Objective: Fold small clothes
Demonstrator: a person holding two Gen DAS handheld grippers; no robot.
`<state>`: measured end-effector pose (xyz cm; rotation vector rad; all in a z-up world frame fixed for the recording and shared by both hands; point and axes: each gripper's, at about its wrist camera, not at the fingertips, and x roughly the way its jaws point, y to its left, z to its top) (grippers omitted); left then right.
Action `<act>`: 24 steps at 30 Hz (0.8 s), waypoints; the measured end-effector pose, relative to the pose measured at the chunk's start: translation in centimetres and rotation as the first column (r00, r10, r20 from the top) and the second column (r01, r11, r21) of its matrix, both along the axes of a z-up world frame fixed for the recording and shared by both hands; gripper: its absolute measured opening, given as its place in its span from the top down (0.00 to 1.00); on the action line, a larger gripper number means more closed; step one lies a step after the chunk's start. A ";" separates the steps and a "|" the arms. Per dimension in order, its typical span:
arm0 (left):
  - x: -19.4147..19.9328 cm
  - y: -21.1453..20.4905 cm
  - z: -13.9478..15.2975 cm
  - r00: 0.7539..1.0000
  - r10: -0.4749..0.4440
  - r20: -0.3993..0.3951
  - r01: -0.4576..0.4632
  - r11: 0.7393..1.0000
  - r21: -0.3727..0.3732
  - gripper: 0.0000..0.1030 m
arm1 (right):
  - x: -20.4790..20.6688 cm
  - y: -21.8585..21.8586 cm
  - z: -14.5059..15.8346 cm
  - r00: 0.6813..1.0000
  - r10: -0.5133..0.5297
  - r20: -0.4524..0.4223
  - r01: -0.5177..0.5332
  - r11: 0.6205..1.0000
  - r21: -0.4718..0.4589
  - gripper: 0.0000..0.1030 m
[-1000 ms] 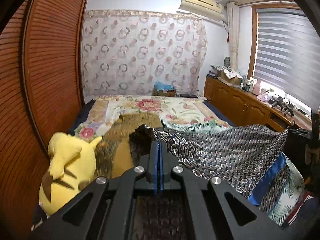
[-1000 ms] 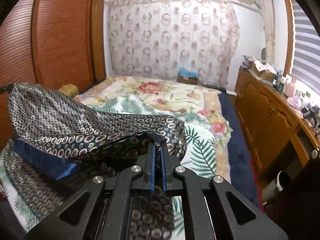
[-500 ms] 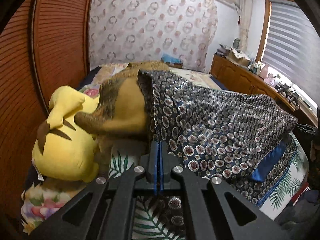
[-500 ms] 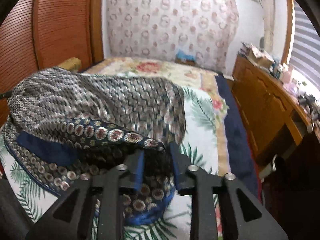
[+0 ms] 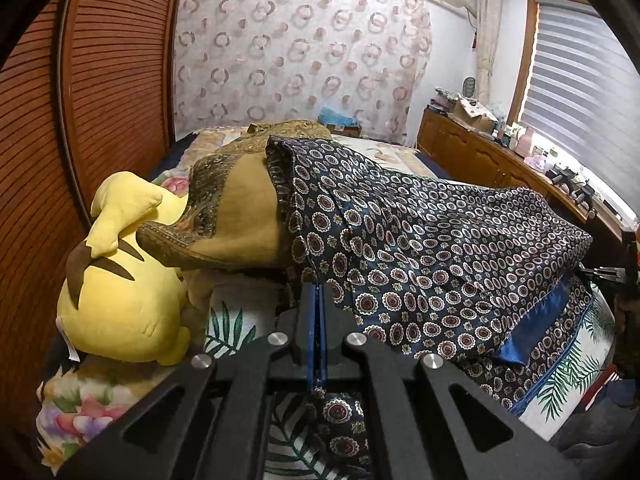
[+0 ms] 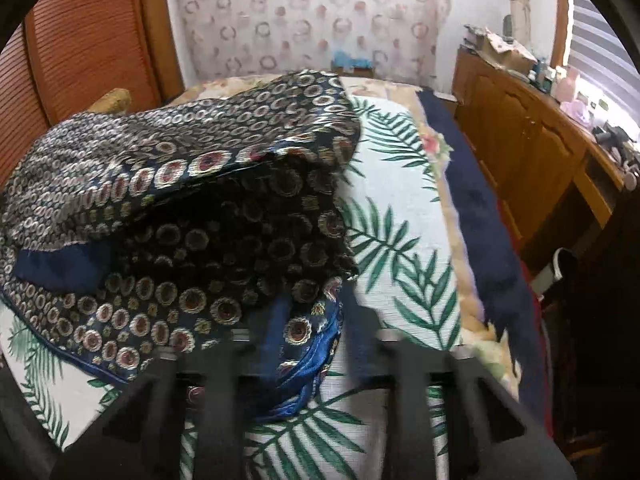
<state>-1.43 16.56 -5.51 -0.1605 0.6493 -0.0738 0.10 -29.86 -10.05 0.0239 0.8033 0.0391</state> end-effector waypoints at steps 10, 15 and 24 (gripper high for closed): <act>-0.7 0.5 1.2 0.999 0.015 0.038 -0.015 1.000 0.003 1.00 | -6.9 -1.2 4.5 0.999 0.018 0.051 -0.022 0.998 0.064 1.00; -0.6 0.4 1.2 0.999 0.013 0.037 -0.013 1.000 0.010 1.00 | -8.9 -0.6 4.3 1.000 0.018 -0.008 -0.018 1.000 0.004 0.99; -0.5 0.1 0.8 1.000 0.010 0.022 -0.010 1.000 0.012 1.00 | -5.2 -0.7 4.0 0.997 -0.058 0.059 0.057 0.998 0.025 0.49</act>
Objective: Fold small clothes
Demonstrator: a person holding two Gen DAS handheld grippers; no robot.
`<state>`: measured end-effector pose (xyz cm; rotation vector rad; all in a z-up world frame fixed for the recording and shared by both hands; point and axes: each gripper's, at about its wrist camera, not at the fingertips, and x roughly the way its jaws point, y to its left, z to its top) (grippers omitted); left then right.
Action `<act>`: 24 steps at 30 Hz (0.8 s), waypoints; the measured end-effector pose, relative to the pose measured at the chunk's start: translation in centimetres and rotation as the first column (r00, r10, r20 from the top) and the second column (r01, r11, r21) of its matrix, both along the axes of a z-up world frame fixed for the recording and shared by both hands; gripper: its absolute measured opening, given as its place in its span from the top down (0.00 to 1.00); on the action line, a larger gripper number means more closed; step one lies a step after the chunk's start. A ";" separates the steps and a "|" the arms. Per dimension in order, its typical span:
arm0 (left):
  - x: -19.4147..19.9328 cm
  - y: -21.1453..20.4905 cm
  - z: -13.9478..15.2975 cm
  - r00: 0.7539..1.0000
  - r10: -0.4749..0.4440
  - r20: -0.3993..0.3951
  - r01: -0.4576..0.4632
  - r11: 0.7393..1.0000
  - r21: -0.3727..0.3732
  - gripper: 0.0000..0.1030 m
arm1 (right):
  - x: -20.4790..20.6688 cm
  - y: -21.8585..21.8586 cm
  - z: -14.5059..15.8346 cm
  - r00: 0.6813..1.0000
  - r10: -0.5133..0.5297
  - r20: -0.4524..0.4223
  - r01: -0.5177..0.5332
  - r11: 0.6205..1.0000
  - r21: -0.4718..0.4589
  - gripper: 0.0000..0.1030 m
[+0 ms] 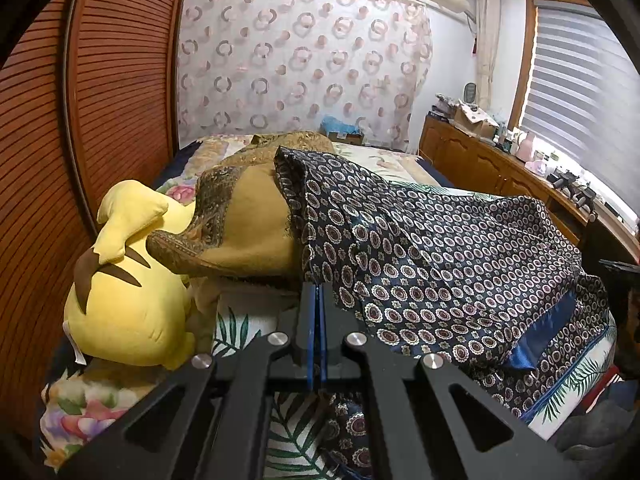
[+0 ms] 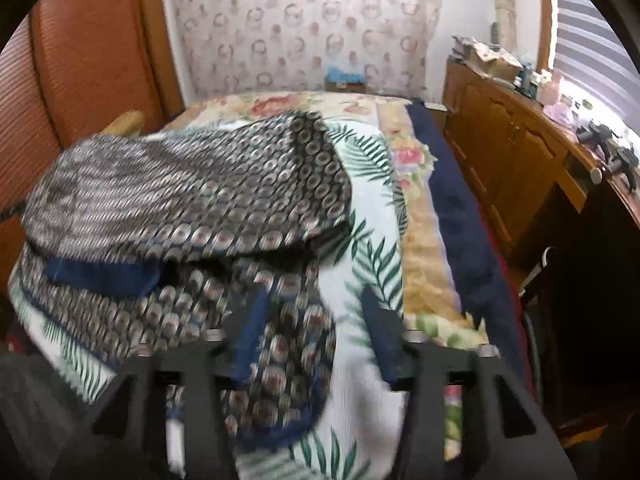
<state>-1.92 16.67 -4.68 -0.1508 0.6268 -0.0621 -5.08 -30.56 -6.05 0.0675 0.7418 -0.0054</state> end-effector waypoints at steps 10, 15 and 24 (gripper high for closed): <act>0.8 -0.8 -1.1 0.999 -0.022 -0.025 0.022 1.000 0.001 1.00 | 5.6 -1.2 -1.5 0.997 -0.071 -0.008 0.071 0.987 0.146 0.49; 0.6 -1.0 -0.2 1.000 -0.018 0.019 0.018 1.000 -0.001 1.00 | 7.4 -0.8 -2.2 0.998 -0.048 -0.040 0.054 0.985 0.162 0.97; -1.1 -0.1 3.6 0.995 0.007 0.097 -0.005 1.000 -0.018 1.00 | 2.2 0.5 3.5 0.990 0.009 0.140 -0.032 0.986 0.164 1.00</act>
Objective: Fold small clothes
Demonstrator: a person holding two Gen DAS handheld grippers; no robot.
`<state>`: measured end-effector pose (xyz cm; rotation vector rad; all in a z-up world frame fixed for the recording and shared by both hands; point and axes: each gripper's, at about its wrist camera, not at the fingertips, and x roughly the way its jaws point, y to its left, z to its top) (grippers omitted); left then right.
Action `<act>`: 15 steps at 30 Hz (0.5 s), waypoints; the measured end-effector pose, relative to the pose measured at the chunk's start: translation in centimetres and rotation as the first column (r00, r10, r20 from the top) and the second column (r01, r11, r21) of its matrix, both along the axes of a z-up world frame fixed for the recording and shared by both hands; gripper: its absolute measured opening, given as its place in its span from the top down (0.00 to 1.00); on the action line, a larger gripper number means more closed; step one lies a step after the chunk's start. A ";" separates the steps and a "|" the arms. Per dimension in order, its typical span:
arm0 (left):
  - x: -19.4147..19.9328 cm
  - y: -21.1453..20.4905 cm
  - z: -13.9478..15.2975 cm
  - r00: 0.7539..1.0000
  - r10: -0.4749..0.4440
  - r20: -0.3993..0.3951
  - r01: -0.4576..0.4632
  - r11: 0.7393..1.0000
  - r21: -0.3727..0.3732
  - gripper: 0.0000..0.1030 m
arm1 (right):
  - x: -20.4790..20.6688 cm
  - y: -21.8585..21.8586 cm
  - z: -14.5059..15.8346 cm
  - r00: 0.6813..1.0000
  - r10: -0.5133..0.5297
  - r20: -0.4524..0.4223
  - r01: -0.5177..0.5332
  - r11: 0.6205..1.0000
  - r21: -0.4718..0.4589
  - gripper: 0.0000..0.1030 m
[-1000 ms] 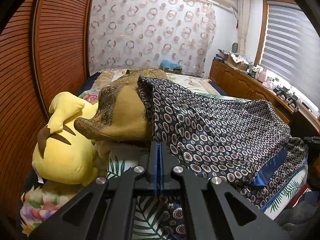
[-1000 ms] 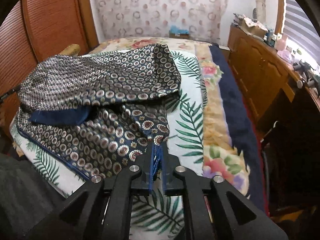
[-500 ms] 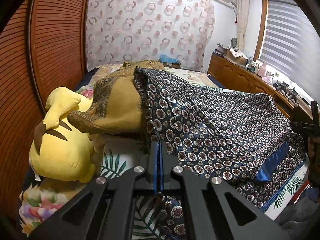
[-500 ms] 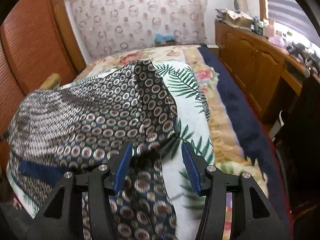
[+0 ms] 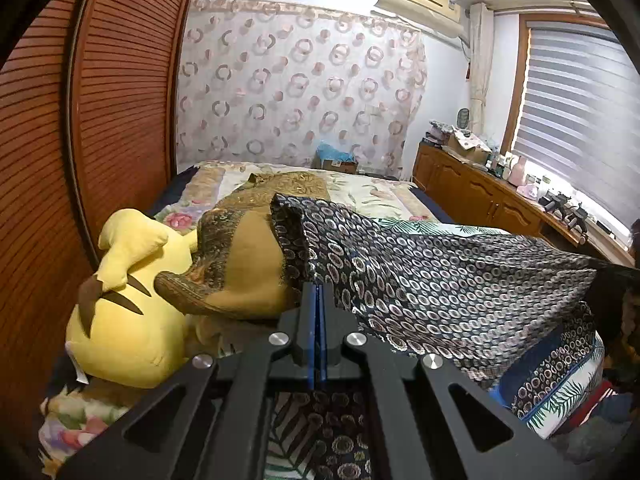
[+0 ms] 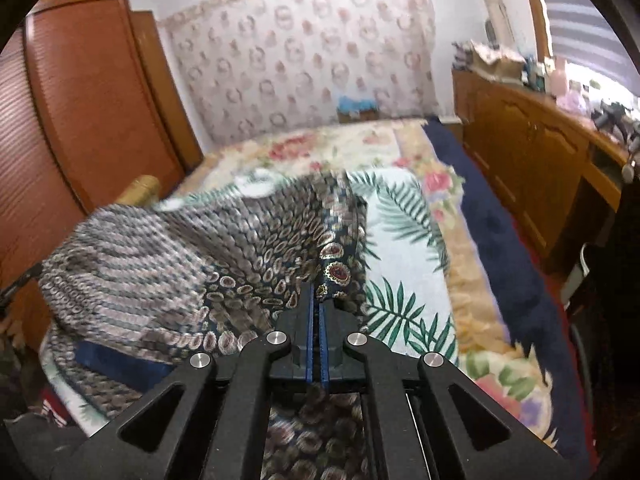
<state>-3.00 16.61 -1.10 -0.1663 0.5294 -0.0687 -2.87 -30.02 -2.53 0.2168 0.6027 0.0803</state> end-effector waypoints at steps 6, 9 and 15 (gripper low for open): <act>-1.2 0.1 -1.2 0.999 0.006 -0.052 -0.006 1.000 0.010 1.00 | -3.9 0.9 2.5 1.000 0.021 -0.005 -0.021 0.998 -0.065 1.00; -1.3 -0.1 -2.3 0.996 0.012 -0.085 -0.009 0.999 0.033 0.97 | -4.6 0.8 1.4 0.998 0.001 -0.056 -0.006 0.995 -0.095 1.00; -1.2 -0.4 -3.3 0.992 0.008 -0.128 -0.003 0.999 0.040 0.78 | -3.7 1.2 -1.9 0.990 -0.038 -0.135 0.017 0.988 -0.156 0.91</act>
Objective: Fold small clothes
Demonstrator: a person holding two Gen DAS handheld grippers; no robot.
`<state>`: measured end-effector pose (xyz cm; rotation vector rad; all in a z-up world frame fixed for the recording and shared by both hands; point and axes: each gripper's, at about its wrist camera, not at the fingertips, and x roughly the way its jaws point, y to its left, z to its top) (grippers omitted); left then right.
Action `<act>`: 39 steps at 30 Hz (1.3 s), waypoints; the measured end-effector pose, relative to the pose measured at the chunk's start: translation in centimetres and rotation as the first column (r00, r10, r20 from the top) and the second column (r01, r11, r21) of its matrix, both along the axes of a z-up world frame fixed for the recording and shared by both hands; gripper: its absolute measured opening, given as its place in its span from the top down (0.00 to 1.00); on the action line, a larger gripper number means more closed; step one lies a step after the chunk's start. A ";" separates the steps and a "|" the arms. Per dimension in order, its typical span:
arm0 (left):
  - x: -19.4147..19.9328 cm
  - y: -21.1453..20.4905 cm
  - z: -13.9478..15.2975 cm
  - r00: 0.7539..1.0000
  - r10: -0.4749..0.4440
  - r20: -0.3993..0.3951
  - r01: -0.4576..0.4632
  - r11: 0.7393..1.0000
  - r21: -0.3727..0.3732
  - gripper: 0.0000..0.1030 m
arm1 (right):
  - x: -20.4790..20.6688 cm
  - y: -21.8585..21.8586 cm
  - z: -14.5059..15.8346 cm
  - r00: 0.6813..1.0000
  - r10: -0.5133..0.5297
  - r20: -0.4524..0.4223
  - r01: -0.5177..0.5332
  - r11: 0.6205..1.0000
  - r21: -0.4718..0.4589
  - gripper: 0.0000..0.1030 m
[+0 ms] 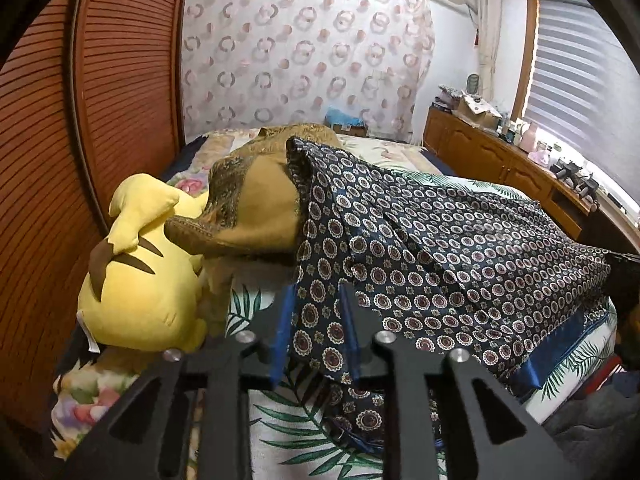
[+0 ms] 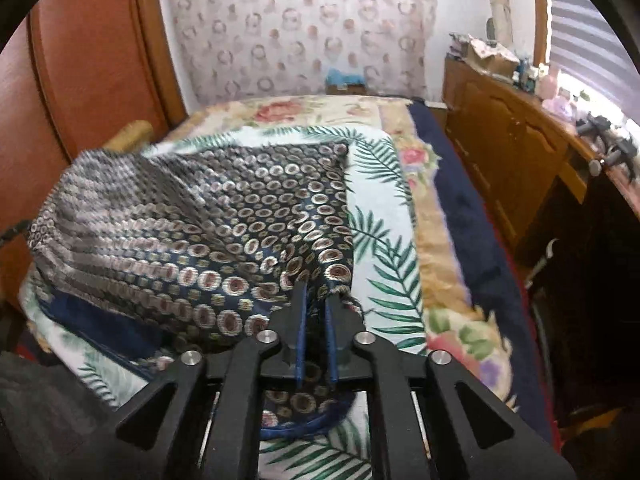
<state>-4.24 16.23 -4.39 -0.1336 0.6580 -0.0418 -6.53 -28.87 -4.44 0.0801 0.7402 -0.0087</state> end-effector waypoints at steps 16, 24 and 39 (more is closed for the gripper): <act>1.5 -0.4 -3.7 0.992 0.041 -0.120 -0.040 0.999 0.010 0.70 | 3.4 6.3 -0.3 0.994 0.092 0.065 -0.091 0.996 -0.023 0.39; 1.6 -0.3 -4.4 0.989 0.043 -0.140 -0.044 0.999 -0.003 0.70 | 5.2 11.1 -3.4 0.986 0.168 0.018 -0.168 0.985 -0.041 0.39; 0.9 -1.7 -5.4 0.987 0.028 -0.158 -0.031 0.999 -0.019 0.69 | 5.0 12.3 -5.2 0.989 0.147 -0.001 -0.147 0.988 -0.056 0.37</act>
